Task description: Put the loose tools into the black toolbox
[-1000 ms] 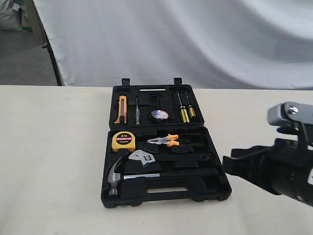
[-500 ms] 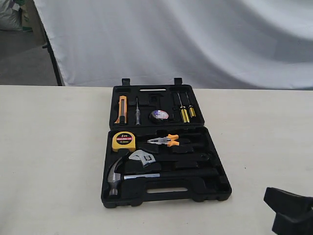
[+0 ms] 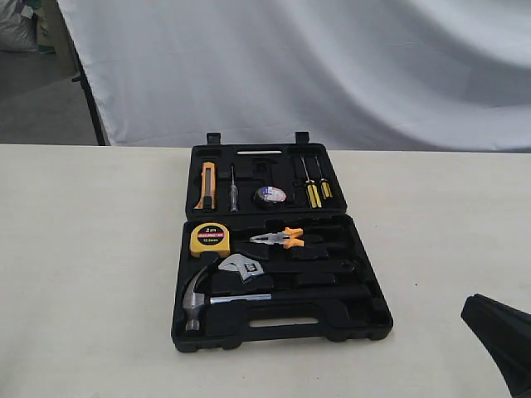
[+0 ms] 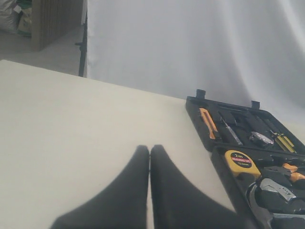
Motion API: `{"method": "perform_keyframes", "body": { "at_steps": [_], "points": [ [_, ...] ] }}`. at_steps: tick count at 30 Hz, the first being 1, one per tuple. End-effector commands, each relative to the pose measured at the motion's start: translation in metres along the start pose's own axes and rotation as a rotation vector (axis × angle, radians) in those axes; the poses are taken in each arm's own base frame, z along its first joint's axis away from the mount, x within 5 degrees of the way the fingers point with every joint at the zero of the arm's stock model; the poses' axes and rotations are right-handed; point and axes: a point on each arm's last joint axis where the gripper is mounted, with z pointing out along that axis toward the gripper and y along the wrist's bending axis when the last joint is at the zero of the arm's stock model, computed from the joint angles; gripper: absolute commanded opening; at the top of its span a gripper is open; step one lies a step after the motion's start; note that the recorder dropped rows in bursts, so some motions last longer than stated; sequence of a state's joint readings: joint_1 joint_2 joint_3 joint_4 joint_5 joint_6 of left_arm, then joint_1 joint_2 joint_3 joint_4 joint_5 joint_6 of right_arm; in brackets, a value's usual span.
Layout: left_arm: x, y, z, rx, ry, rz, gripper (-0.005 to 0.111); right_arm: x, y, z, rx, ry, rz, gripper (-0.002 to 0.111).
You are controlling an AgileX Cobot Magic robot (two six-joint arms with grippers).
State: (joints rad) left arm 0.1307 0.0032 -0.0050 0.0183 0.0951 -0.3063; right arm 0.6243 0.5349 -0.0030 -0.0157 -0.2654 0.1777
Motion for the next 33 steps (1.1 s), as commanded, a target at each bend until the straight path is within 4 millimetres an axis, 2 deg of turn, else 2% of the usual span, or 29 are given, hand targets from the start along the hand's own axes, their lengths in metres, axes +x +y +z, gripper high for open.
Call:
{"method": "perform_keyframes", "body": {
  "at_steps": [1, 5, 11, 19, 33],
  "points": [
    [-0.002, 0.001, 0.0, -0.021, -0.02, 0.0, 0.001, -0.005, -0.002, -0.006, 0.022, -0.067, -0.012, 0.0],
    [-0.002, 0.001, 0.0, -0.021, -0.02, 0.0, 0.001, -0.01, -0.012, -0.023, 0.144, -0.16, 0.001, 0.0],
    [-0.002, 0.001, 0.0, -0.021, -0.02, 0.0, 0.001, -0.002, -0.019, -0.049, 0.313, -0.213, 0.018, 0.0],
    [-0.002, 0.001, 0.0, -0.021, -0.02, 0.0, 0.001, 0.007, -0.025, -0.05, 0.415, -0.12, 0.048, 0.0],
    [-0.002, 0.001, 0.0, -0.021, -0.02, 0.0, 0.001, 0.008, -0.025, -0.05, 0.418, -0.114, 0.05, 0.0]
  ]
}}
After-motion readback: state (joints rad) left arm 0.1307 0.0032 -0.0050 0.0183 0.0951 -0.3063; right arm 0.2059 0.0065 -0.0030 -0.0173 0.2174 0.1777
